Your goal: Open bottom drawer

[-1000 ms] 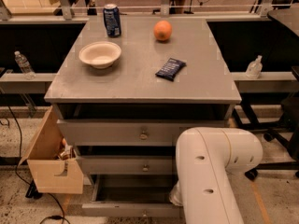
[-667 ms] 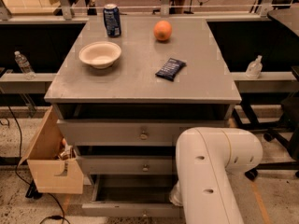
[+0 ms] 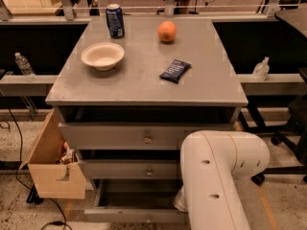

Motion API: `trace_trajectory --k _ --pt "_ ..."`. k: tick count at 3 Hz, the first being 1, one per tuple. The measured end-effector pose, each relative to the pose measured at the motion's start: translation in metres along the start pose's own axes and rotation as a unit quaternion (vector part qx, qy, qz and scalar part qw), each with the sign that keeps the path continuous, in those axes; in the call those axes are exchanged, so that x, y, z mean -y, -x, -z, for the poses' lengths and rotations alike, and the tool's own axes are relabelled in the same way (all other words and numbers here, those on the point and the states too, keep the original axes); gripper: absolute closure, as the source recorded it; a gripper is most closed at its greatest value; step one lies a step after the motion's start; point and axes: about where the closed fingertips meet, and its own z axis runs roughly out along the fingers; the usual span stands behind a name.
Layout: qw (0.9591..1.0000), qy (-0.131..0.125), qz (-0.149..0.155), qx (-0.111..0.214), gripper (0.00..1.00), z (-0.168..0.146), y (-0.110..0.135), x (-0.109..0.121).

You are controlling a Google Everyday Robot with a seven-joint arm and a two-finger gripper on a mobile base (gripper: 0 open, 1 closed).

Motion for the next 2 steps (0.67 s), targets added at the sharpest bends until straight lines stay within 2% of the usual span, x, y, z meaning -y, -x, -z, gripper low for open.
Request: trace_trajectory --k 2 --pt "1.0 0.0 0.0 0.0 0.38 -0.0001 0.0 -0.0001"
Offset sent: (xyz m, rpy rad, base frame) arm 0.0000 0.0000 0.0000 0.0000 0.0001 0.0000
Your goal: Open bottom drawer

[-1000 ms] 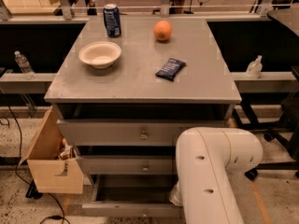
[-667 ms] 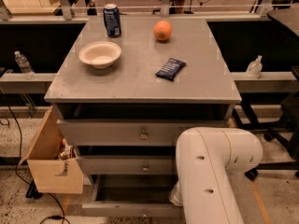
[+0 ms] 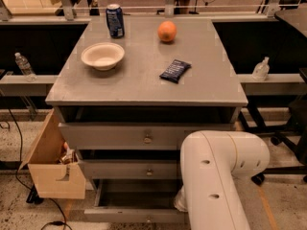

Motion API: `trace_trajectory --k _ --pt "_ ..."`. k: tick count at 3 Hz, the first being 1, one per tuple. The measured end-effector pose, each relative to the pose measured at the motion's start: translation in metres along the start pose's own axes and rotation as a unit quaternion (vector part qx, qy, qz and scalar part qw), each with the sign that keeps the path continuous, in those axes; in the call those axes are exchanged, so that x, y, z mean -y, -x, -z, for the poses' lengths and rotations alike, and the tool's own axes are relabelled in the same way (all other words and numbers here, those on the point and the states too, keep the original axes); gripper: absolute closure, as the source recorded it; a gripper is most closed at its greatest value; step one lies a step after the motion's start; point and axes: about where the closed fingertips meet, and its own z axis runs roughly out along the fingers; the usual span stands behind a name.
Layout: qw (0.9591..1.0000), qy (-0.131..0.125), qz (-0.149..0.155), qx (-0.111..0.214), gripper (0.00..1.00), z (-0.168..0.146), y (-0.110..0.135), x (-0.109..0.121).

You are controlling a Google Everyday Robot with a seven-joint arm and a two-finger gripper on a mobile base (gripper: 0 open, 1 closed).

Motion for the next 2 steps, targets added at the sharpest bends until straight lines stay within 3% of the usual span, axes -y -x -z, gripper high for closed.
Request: trace_trajectory --k 1,2 --pt "1.0 0.0 0.0 0.0 0.14 0.0 0.0 0.0" --pt "1.0 0.0 0.0 0.0 0.0 -0.0015 0.0021 0.0055"
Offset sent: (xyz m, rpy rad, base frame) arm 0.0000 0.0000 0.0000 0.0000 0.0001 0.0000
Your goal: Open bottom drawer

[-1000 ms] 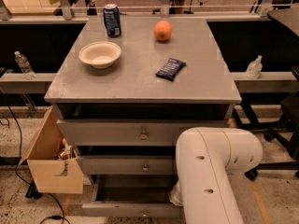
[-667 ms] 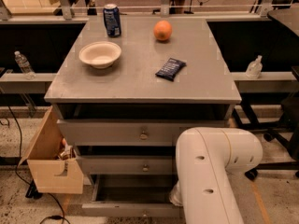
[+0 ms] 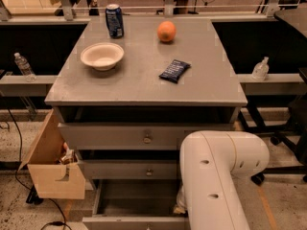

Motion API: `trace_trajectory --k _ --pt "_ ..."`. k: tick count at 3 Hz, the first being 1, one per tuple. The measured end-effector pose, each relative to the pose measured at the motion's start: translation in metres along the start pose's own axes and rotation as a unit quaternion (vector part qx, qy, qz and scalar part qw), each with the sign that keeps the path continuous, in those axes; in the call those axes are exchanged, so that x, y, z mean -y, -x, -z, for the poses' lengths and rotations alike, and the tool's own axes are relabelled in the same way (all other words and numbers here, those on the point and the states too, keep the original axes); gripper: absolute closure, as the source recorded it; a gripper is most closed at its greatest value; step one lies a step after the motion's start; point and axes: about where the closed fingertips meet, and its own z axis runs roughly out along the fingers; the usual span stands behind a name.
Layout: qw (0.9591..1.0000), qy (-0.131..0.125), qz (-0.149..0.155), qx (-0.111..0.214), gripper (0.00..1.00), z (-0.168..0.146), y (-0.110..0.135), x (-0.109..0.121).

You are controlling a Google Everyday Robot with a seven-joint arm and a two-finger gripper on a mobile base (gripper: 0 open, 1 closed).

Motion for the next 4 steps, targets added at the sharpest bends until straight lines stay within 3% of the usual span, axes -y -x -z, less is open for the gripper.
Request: trace_trajectory --k 1,2,3,4 --pt "1.0 -0.001 0.0 0.001 0.0 0.0 0.0 0.0" --pt "0.9999 -0.015 0.003 0.007 0.18 0.004 0.002 0.002" --pt "0.9987 -0.05 0.003 0.012 0.49 0.019 0.004 0.005" --pt "0.9966 -0.081 0.004 0.015 0.72 0.032 0.005 0.011"
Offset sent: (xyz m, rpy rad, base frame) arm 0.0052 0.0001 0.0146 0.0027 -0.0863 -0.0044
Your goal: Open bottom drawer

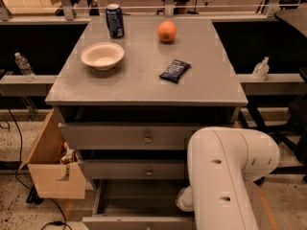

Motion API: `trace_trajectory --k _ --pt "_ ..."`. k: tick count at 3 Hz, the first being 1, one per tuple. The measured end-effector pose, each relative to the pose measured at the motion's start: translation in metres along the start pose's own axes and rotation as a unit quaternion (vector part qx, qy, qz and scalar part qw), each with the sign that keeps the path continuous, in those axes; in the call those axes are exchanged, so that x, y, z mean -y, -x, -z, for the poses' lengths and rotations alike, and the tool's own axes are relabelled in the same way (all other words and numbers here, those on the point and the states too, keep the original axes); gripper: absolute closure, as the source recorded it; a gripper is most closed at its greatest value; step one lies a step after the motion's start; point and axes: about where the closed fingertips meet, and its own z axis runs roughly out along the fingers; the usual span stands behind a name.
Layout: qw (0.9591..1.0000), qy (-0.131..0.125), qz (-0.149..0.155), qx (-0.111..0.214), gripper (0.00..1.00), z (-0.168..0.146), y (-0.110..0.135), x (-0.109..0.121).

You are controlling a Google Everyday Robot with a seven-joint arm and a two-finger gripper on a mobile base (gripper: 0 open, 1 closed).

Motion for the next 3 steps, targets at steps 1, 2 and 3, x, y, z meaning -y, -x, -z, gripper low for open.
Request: trace_trajectory --k 1,2,3 --pt "0.9996 -0.028 0.003 0.002 0.96 0.013 0.001 0.01" --pt "0.9993 -0.035 0.006 0.007 1.0 0.029 0.001 0.012" --pt "0.9989 -0.047 0.005 0.009 1.0 0.054 -0.003 0.013"
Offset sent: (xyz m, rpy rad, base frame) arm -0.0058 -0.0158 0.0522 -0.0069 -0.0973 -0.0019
